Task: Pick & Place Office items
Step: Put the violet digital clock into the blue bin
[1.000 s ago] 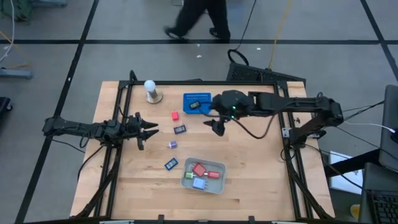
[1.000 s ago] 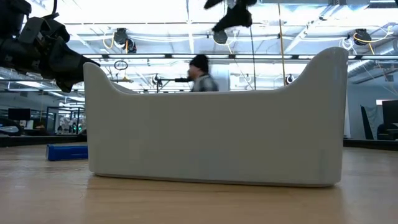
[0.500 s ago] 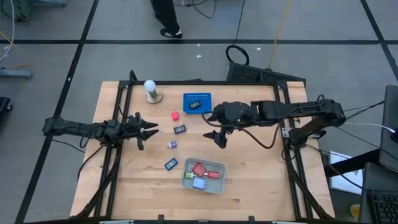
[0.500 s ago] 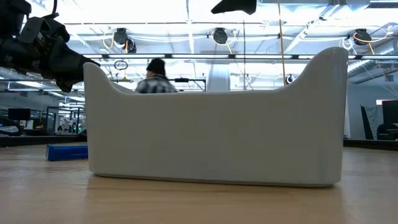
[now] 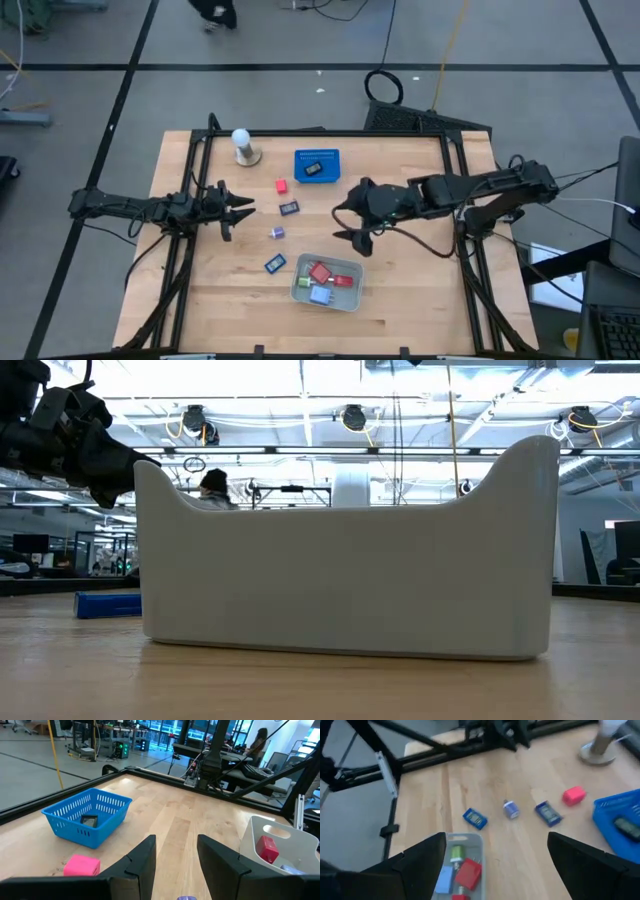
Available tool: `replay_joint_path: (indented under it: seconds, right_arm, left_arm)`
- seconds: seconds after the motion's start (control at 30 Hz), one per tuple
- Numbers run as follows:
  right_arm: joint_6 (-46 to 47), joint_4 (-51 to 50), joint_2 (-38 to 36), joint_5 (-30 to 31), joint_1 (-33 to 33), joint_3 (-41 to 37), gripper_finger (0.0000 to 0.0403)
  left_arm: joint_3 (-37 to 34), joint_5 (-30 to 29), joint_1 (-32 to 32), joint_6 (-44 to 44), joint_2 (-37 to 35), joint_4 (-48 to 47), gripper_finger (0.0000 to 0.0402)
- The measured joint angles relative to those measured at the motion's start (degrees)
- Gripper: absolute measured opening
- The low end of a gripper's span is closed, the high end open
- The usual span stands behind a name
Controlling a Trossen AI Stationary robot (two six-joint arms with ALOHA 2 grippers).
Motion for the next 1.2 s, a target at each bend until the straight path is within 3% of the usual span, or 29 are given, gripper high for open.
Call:
replay_joint_path:
  seconds: [0.27, 0.4, 0.63, 0.87, 1.2]
  right_arm:
    - [-3.1, -13.9, -7.1, 6.5, -0.1, 0.0, 0.0339]
    - [-4.6, -13.3, -12.7, 7.8, -0.1, -2.8, 0.0339]
    - [-4.6, -2.3, -24.8, 7.7, -0.1, -19.0, 0.0339]
    - [-4.1, 15.3, -37.2, 7.7, -0.1, -39.0, 0.0339]
    - [-6.2, 29.3, -50.5, 7.5, -0.1, -60.2, 0.0339]
  left_arm:
    - [0.0, -0.2, 0.0, 0.2, 0.0, 0.1, 0.0145]
    - [0.0, 0.0, 0.0, 3.3, 0.0, 0.1, 0.0145]
    - [0.0, -0.2, 0.0, 5.7, 0.0, 0.0, 0.0145]
    - [0.0, -0.1, 0.0, 0.9, 0.0, 0.1, 0.0145]
    - [0.0, 0.0, 0.0, -3.3, 0.0, 2.4, 0.0145]
